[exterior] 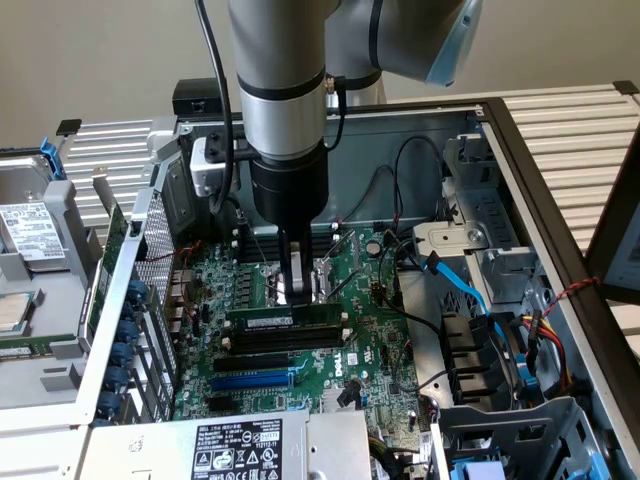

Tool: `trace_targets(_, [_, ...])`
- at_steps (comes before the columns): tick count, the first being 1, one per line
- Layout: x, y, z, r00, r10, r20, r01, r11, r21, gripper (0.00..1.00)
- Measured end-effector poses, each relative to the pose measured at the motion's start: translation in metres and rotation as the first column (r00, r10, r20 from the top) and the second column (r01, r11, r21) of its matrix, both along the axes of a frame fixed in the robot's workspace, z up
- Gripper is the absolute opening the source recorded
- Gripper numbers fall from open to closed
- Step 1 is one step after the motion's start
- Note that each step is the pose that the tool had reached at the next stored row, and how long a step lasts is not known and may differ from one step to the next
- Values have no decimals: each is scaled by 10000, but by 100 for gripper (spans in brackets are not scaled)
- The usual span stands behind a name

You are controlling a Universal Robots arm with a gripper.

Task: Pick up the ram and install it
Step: 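Insert the ram into the slot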

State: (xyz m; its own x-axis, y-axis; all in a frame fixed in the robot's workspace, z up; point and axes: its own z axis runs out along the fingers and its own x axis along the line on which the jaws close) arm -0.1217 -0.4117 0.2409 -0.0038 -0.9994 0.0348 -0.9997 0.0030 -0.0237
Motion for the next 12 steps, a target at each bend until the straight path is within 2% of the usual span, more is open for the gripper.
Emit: trace_targets(12, [-4, 6, -57, 10000, 6, 8, -6, 10000, -1, 13])
